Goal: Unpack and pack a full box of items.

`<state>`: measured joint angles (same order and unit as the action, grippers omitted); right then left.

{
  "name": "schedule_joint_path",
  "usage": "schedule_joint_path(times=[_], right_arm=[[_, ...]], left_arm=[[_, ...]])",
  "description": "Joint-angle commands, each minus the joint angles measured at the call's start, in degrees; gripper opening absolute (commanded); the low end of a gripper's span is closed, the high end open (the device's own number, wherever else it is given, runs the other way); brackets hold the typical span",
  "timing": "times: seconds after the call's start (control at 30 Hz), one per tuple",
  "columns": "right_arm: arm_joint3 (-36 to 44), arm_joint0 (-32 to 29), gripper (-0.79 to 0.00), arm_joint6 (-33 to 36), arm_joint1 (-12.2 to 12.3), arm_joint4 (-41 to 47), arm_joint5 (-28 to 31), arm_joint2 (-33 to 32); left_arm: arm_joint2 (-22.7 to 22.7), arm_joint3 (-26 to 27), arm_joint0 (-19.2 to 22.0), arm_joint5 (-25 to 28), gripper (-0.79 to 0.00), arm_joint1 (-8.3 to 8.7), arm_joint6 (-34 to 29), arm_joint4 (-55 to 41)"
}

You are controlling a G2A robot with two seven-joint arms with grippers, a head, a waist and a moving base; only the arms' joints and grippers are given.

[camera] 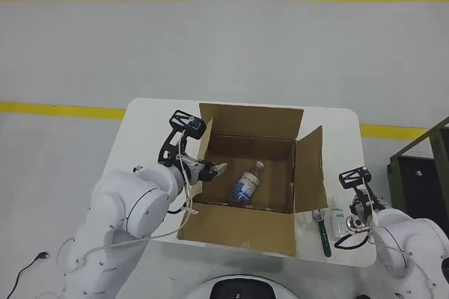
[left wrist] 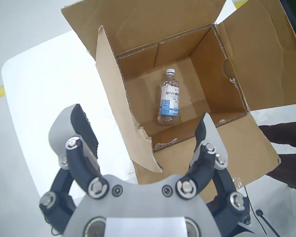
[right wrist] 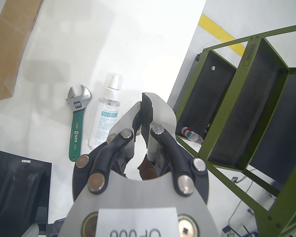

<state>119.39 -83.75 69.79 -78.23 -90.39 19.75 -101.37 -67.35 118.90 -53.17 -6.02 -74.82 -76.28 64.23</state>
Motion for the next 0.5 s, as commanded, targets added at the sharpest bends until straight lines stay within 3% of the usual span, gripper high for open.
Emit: schedule_joint_path(times=[0.0, 0.23, 0.47], right_arm=[[0.03, -0.01, -0.785, 0.01, 0.00, -0.03, 0.03, 0.02], [-1.03, -0.95, -0.785, -1.53, 0.17, 1.13, 1.68, 0.97], [-3.61, 3.59, -0.785, 12.86, 0.59, 8.78, 1.26, 0.36]], left_arm=[[0.00, -0.03, -0.01, -0.03, 0.000, 0.00, -0.05, 0.03], [0.00, -0.03, -0.01, -0.03, 0.000, 0.00, -0.05, 0.03], [0.00, -0.03, -0.01, -0.03, 0.000, 0.00, -0.05, 0.03]])
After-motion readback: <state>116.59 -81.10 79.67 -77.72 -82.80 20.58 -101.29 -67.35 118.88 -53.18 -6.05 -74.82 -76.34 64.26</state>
